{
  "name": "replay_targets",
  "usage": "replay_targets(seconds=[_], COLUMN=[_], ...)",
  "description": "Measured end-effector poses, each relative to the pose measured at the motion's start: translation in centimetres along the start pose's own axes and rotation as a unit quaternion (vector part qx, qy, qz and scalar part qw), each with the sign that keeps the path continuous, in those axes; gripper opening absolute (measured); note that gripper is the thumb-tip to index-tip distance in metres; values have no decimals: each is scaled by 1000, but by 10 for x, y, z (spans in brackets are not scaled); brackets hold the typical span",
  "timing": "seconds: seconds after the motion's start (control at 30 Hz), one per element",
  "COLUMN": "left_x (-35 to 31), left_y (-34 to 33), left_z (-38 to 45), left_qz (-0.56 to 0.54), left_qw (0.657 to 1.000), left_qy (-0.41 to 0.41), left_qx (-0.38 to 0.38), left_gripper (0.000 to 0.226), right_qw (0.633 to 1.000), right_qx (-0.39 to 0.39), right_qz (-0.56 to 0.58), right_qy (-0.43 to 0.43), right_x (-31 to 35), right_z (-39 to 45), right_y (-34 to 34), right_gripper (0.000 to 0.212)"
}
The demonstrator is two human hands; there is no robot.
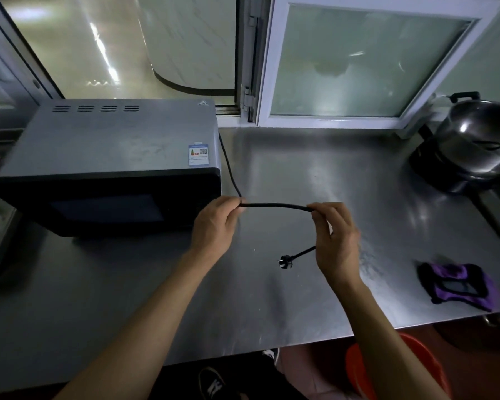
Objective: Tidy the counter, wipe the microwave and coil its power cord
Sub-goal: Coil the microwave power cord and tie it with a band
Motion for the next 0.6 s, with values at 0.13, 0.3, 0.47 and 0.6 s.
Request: replay_targets(seconds=[0.13,0.3,0.47,0.6], left_x=[-12,-26,-33,-35], left_y=[5,1,-8,-3], left_z=[23,47,62,74], left_qz=[-51,-109,-121,-117], left_qw=[998,989,984,980], left_qy=[12,60,90,100], left_qx=[-44,-80,-93,-125], left_gripper=[20,16,18,21], right_qw=[1000,999,999,997], right_qx=[11,42,38,54], right_qz=[-19,-13,29,58], right_qy=[-12,-13,-5,-20], right_x=[-32,-69,-92,-107], right_z=[12,37,74,103], right_y=[-4,-18,-35,-58], right_gripper=[17,22,23,27])
Point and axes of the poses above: each hand's wrist, its own z-axis towards the middle knuckle, its own y-axis out of the back of the hand, x = y × z, the point moved 6 cm from there along z, towards the middle knuckle, and after that the axes turned 14 degrees about z, right-handed, at the moved point
